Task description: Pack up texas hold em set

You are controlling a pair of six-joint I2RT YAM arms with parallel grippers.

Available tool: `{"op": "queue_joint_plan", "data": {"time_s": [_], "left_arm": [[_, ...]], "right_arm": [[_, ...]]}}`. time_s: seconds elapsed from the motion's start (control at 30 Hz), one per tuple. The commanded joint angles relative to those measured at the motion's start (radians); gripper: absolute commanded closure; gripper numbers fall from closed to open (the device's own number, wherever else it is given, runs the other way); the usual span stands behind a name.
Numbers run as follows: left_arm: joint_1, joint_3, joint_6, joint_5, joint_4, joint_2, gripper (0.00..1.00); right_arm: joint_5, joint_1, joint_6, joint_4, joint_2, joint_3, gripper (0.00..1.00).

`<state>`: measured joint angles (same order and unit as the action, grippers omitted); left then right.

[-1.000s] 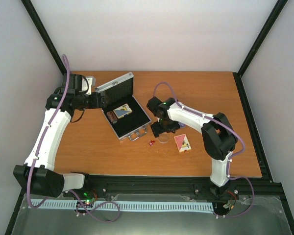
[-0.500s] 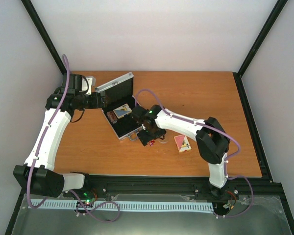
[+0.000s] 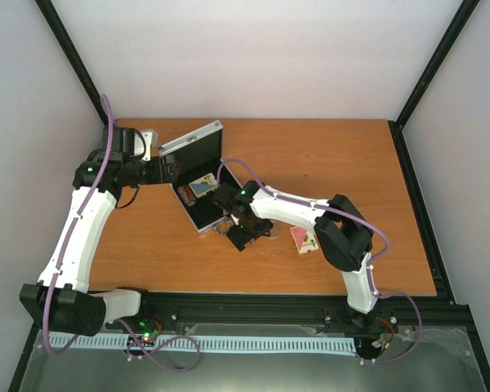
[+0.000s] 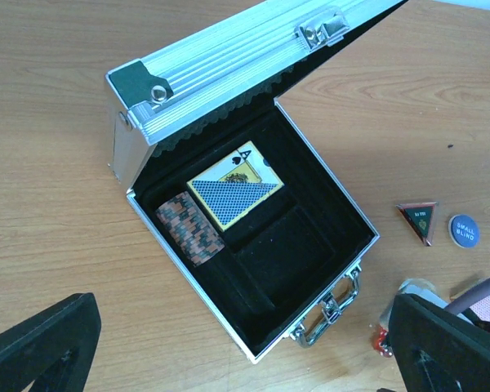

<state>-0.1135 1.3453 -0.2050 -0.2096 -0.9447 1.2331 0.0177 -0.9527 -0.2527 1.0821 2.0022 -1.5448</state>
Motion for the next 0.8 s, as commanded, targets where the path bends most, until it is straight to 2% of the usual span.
{"op": "queue_joint_plan", "data": {"time_s": [0.0, 0.33, 0.67, 0.77], "left_arm": [[-0.002, -0.001, 0.009, 0.009, -0.019, -0.023, 0.0], [-0.002, 0.003, 0.009, 0.012, -0.022, -0.02, 0.0], [-0.002, 0.003, 0.004, 0.016, -0.026, -0.018, 0.0], [-0.002, 0.0, 0.005, 0.02, -0.027, -0.02, 0.0]], "right_arm": [[0.014, -0.009, 0.034, 0.006, 0.029, -0.015, 0.19], [0.065, -0.003, 0.052, -0.023, 0.063, -0.018, 0.19], [0.021, 0.023, 0.061, -0.064, 0.075, 0.007, 0.21], [0.006, 0.03, 0.069, -0.083, 0.072, 0.03, 0.24]]}}
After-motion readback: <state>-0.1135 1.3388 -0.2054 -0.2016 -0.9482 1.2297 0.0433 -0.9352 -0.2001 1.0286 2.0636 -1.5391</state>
